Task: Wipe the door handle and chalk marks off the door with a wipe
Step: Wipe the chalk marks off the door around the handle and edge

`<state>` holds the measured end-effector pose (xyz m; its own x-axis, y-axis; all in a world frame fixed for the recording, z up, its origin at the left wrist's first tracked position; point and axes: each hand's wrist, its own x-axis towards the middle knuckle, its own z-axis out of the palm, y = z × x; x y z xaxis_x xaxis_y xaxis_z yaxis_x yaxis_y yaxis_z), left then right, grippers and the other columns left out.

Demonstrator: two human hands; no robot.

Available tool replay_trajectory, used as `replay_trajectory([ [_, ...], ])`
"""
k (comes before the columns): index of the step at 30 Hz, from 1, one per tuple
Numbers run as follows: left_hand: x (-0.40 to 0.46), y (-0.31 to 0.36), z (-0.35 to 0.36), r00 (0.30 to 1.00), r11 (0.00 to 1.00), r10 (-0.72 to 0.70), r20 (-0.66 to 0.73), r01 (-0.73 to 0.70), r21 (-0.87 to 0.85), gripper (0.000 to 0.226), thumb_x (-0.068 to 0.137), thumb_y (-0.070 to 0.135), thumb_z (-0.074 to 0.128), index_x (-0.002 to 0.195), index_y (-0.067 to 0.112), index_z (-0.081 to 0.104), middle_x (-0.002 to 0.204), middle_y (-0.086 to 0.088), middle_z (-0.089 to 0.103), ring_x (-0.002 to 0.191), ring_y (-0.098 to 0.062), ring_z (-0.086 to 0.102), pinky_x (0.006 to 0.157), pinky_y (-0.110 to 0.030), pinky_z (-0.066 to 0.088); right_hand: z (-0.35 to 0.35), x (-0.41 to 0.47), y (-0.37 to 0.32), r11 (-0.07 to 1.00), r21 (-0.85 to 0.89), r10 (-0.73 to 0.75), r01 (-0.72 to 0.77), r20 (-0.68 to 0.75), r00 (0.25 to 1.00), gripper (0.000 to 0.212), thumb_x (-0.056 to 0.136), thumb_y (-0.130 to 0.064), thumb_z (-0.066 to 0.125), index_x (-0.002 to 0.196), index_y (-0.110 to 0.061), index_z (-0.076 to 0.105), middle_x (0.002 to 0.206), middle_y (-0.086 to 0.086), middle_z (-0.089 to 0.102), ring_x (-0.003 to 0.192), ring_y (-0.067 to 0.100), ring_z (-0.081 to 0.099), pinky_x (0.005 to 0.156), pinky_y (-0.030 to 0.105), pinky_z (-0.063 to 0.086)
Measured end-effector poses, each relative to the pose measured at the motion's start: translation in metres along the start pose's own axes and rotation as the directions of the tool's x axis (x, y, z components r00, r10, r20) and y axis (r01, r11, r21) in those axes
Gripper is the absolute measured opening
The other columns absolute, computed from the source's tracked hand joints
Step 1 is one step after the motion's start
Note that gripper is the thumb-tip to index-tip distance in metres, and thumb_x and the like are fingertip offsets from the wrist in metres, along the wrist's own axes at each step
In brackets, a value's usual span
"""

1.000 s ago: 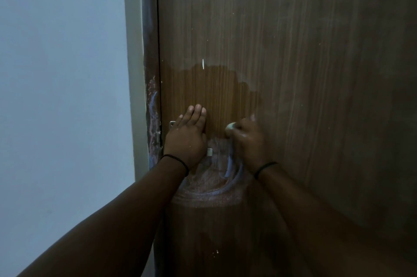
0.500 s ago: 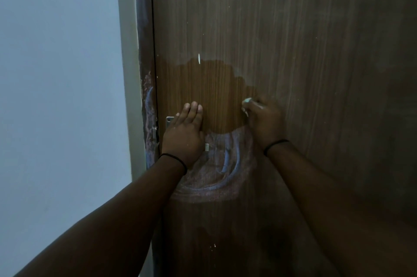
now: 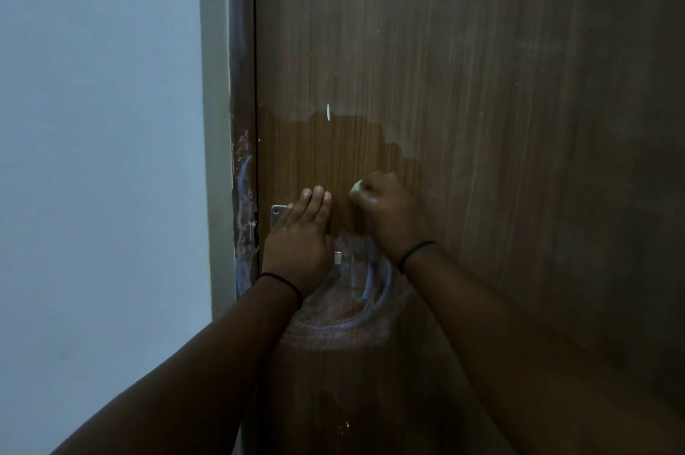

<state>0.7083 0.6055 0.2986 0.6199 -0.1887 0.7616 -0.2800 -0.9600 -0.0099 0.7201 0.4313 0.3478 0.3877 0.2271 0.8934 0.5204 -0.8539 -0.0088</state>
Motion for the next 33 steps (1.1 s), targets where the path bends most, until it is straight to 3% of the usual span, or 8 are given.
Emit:
replay_trajectory([
  [2, -0.005, -0.008, 0.001, 0.999, 0.999, 0.032, 0.006, -0.032, 0.007, 0.060, 0.098, 0.032, 0.034, 0.154, 0.018, 0.016, 0.162, -0.002, 0.015, 0.149, -0.017, 0.009, 0.121, -0.036, 0.013, 0.006, -0.014, -0.002, 0.984, 0.030, -0.179, 0.178, 0.045, 0.983, 0.022, 0.095, -0.015, 0.056, 0.111, -0.005, 0.067, 0.114, 0.014, 0.064, 0.106, 0.028, 0.059, 0.091, 0.044, 0.050],
  [6, -0.014, -0.018, 0.002, 0.997, 0.998, 0.059, -0.045, -0.058, 0.024, 0.057, 0.101, 0.037, 0.029, 0.154, 0.017, 0.019, 0.161, 0.000, 0.019, 0.149, -0.015, 0.011, 0.121, -0.035, 0.011, -0.023, -0.017, 0.038, 0.995, -0.096, -0.042, 0.039, -0.029, 0.999, 0.038, 0.097, -0.012, 0.053, 0.135, -0.010, 0.052, 0.141, 0.007, 0.050, 0.133, 0.016, 0.043, 0.114, 0.034, 0.033],
  [9, -0.014, -0.016, 0.002, 0.996, 0.999, 0.050, -0.072, -0.050, 0.007, 0.060, 0.100, 0.046, 0.021, 0.153, 0.018, 0.021, 0.160, 0.001, 0.020, 0.149, -0.013, 0.012, 0.121, -0.036, 0.013, -0.018, 0.016, 0.028, 0.988, -0.155, -0.022, 0.008, -0.085, 0.996, 0.045, 0.095, 0.002, 0.042, 0.140, 0.001, 0.041, 0.150, 0.020, 0.034, 0.142, 0.035, 0.028, 0.119, 0.043, 0.021],
  [16, -0.015, -0.028, 0.004, 0.995, 0.999, -0.028, -0.093, 0.030, 0.017, 0.064, 0.099, 0.051, 0.019, 0.153, 0.017, 0.023, 0.159, -0.001, 0.021, 0.148, -0.015, 0.016, 0.120, -0.036, 0.016, 0.026, 0.068, -0.031, 0.938, -0.321, -0.136, 0.132, 0.009, 0.991, 0.055, 0.101, -0.028, 0.032, 0.150, -0.006, 0.023, 0.160, 0.011, 0.016, 0.148, 0.025, 0.010, 0.121, 0.043, 0.008],
  [22, -0.014, -0.024, 0.002, 0.992, 0.999, -0.044, -0.121, 0.042, -0.022, 0.064, 0.098, 0.048, 0.018, 0.150, 0.013, 0.030, 0.157, -0.005, 0.029, 0.146, -0.019, 0.024, 0.118, -0.039, 0.022, 0.000, -0.033, 0.030, 0.939, -0.295, 0.190, -0.178, 0.014, 0.982, 0.063, 0.102, -0.036, 0.030, 0.152, -0.008, 0.004, 0.161, 0.010, -0.003, 0.149, 0.023, -0.006, 0.120, 0.047, 0.010],
  [26, -0.017, -0.020, 0.000, 0.989, 0.997, -0.073, -0.128, 0.068, -0.042, 0.063, 0.098, 0.046, 0.019, 0.150, 0.012, 0.032, 0.156, -0.006, 0.031, 0.145, -0.020, 0.026, 0.117, -0.038, 0.022, 0.002, 0.002, 0.003, 0.935, -0.266, 0.243, -0.235, -0.002, 0.970, 0.070, 0.100, -0.044, 0.029, 0.152, -0.005, 0.003, 0.161, 0.014, -0.004, 0.148, 0.027, -0.007, 0.121, 0.046, 0.005],
  [30, -0.019, -0.024, -0.002, 0.990, 0.997, -0.071, -0.126, 0.067, -0.037, 0.054, 0.100, 0.037, 0.034, 0.148, 0.012, 0.036, 0.155, -0.005, 0.034, 0.144, -0.021, 0.029, 0.117, -0.040, 0.025, 0.023, 0.075, -0.059, 0.962, -0.274, 0.001, 0.020, 0.076, 0.997, 0.066, 0.098, -0.043, 0.030, 0.151, -0.007, 0.015, 0.161, 0.011, 0.003, 0.149, 0.026, -0.002, 0.121, 0.043, 0.003],
  [33, -0.016, -0.029, -0.006, 0.994, 0.999, -0.017, -0.112, 0.011, -0.051, 0.045, 0.096, 0.029, 0.039, 0.136, 0.014, 0.053, 0.141, -0.007, 0.053, 0.133, -0.022, 0.044, 0.114, -0.039, 0.030, 0.046, 0.077, -0.095, 0.901, -0.259, -0.270, 0.349, 0.296, 0.916, 0.061, 0.100, -0.043, 0.025, 0.152, -0.014, 0.014, 0.162, 0.002, 0.004, 0.149, 0.017, -0.003, 0.121, 0.043, -0.002],
])
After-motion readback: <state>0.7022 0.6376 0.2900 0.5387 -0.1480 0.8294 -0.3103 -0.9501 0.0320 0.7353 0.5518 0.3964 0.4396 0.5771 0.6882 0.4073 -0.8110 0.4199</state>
